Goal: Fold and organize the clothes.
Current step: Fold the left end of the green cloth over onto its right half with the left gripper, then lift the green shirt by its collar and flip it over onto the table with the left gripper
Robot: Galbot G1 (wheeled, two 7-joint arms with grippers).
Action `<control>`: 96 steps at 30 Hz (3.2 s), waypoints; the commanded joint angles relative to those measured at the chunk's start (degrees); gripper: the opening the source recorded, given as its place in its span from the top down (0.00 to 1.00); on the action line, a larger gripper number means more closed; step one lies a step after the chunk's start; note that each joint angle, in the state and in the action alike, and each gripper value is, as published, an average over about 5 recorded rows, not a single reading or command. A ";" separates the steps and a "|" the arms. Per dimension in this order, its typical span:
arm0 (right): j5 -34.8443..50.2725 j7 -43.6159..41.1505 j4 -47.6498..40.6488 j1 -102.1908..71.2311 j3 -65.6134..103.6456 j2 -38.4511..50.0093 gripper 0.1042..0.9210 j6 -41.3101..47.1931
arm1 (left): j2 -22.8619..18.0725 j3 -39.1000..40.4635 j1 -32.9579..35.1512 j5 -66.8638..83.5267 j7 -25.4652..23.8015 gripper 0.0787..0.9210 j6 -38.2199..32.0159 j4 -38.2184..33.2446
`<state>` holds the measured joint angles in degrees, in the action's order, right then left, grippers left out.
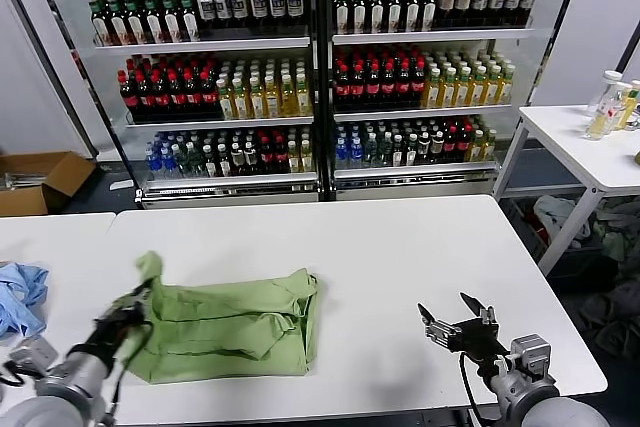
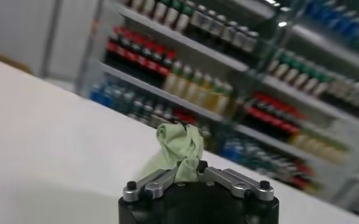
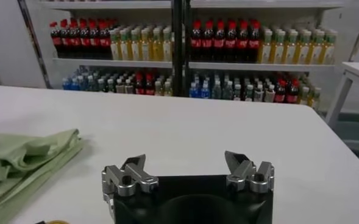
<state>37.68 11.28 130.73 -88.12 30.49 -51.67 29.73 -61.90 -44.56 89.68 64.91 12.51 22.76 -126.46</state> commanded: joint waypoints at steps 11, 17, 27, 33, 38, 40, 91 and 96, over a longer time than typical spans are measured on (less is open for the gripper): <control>0.13 0.12 -1.83 2.54 -1.76 0.13 0.12 0.13 | -4.33 24.88 -11.78 1.93 -0.67 0.98 0.08 7.56; 0.11 0.18 -2.51 3.29 -2.32 -0.16 0.12 0.26 | -3.91 26.63 -13.92 -1.39 -2.86 0.98 0.59 9.59; 0.05 0.23 -2.72 3.74 -2.59 -0.62 0.12 0.35 | -2.73 25.20 -10.61 -2.70 -7.56 0.74 -0.02 2.79; -0.14 0.21 -2.56 3.60 -2.68 -1.26 0.12 0.31 | -2.00 18.37 -7.85 -9.28 -4.14 0.53 -2.99 1.89; -0.36 0.16 -2.70 3.73 -3.00 -1.62 0.12 0.18 | -0.42 11.15 -4.39 -18.50 -1.13 0.36 -5.56 7.92; -0.42 0.16 -2.79 3.96 -3.14 -1.66 0.12 0.17 | 0.17 9.39 -3.30 -20.18 -0.76 0.29 -5.83 10.66; -1.22 0.48 -0.28 0.28 -0.52 -2.14 0.12 0.25 | -5.83 6.10 -6.91 16.71 -8.79 0.83 0.20 19.35; -1.16 0.57 -0.08 0.22 -0.30 -2.09 0.12 0.29 | -6.67 4.46 -7.21 21.64 -8.66 0.96 0.21 19.18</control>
<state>36.46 11.80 130.54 -87.74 30.01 -53.77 30.00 -67.17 -38.02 82.79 75.39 4.12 23.24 -107.40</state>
